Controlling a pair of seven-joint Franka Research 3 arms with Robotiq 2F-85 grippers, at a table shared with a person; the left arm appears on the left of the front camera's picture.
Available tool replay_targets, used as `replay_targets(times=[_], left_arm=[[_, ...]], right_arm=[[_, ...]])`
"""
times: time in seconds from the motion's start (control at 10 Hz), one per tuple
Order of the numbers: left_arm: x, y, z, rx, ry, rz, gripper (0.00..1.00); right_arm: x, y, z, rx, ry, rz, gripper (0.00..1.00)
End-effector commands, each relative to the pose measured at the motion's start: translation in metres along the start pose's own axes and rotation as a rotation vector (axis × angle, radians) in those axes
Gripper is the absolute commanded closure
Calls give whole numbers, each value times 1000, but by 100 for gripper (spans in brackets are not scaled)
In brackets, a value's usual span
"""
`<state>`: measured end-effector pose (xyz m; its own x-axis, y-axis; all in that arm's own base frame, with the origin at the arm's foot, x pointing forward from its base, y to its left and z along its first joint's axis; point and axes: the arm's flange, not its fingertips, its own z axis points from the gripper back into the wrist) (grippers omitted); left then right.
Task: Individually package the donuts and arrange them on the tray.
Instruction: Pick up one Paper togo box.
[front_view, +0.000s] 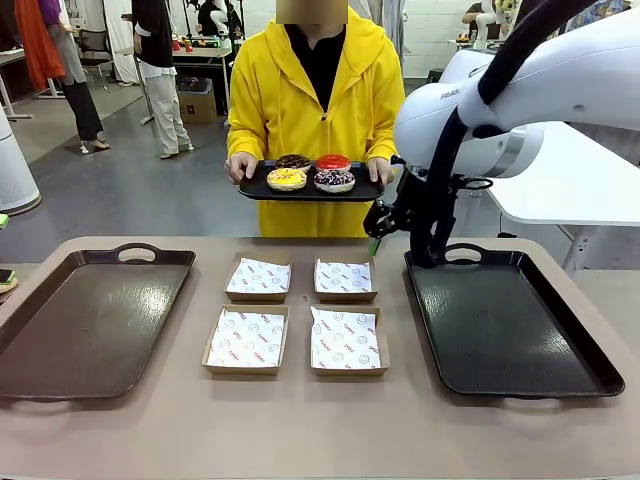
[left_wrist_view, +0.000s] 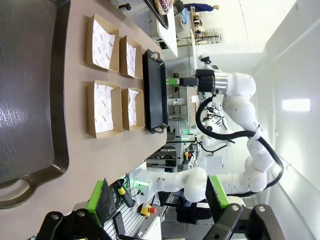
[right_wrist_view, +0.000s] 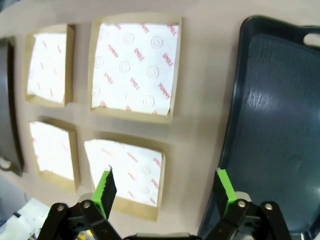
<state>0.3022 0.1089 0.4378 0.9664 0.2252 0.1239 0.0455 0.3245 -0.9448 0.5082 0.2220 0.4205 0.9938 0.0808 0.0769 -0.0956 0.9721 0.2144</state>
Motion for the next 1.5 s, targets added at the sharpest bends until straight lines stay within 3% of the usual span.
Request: replay_targets(times=[0.0, 0.4, 0.6, 1.4], left_arm=[[0, -1, 1, -14, -5, -3, 0], [0, -1, 1, -14, -5, -3, 0], [0, -1, 1, -14, -5, -3, 0], [0, -1, 1, -14, -5, -3, 0]], right_arm=[[36, 17, -10, -48, 23, -53, 0], [77, 27, -46, -163, 72, -88, 0], [87, 28, -60, -164, 90, -71, 0], [83, 17, -103, -182, 99, 25, 0]])
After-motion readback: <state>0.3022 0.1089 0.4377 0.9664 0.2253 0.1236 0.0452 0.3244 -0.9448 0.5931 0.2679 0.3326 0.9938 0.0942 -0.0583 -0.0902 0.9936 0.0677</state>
